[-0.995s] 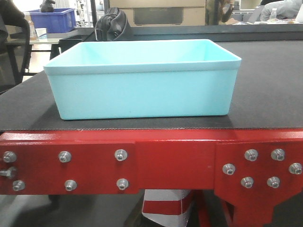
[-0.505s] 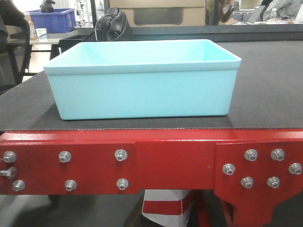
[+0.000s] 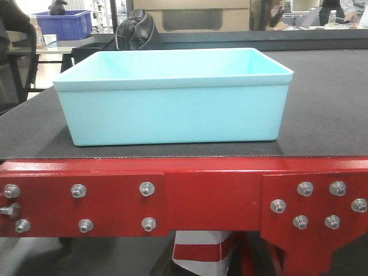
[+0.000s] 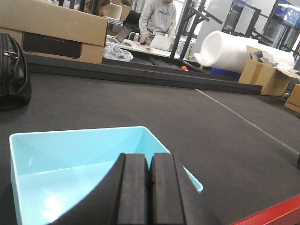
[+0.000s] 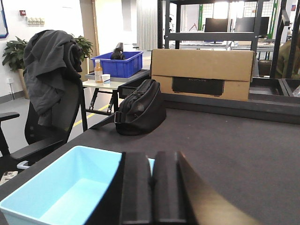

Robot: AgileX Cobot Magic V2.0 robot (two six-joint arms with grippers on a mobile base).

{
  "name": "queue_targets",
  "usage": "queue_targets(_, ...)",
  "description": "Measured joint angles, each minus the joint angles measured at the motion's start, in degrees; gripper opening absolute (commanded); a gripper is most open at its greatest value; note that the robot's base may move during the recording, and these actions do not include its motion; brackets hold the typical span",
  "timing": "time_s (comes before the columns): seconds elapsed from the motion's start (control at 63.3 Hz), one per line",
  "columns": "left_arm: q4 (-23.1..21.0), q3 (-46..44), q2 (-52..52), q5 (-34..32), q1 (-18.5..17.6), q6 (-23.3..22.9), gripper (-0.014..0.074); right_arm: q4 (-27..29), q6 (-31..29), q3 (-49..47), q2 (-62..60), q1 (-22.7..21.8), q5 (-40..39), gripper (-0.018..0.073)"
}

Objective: Fetch blue bin and place on conveyor start

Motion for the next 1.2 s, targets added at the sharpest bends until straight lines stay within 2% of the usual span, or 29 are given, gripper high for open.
queue_targets(0.111, 0.0, 0.0, 0.0, 0.0, 0.0, 0.0, -0.0111, 0.72, -0.96, 0.22, -1.02, -1.84, 0.0, -0.0166)
queue_targets(0.158, 0.0, 0.0, 0.0, 0.0, 0.0, 0.0, -0.0111, 1.92, -3.78, 0.64, -1.81, -3.58, 0.0, -0.0166)
queue_targets(0.268, 0.0, 0.1, 0.0, 0.0, 0.0, 0.0, -0.0111, 8.01, -15.47, 3.77, -5.03, -9.21, -0.36, -0.0166)
queue_targets(0.395, 0.0, 0.1, 0.0, 0.0, 0.0, 0.0, -0.0111, 13.48, -21.68, 9.3, -9.26, -14.14, -0.36, -0.0166)
queue_targets(0.521, 0.0, 0.1, 0.0, 0.0, 0.0, 0.0, -0.0111, 16.44, -23.1, 16.25, -13.16, -17.95, -0.49, -0.0166)
queue_targets(0.679, 0.0, 0.1, 0.0, 0.0, 0.0, 0.0, -0.0111, 17.56, -23.23, 24.66, -18.71, -21.25, -0.79, -0.0166)
queue_targets(0.916, 0.0, 0.1, 0.0, 0.0, 0.0, 0.09, -0.0111, 18.22, -23.23, 34.89, -27.83, -21.84, -1.53, -0.0166)
queue_targets(1.2, 0.0, 0.1, 0.0, -0.12, 0.0, 0.09, -0.0111, 18.3, -21.34, 40.89, -34.58, -21.84, -2.93, -0.0166)
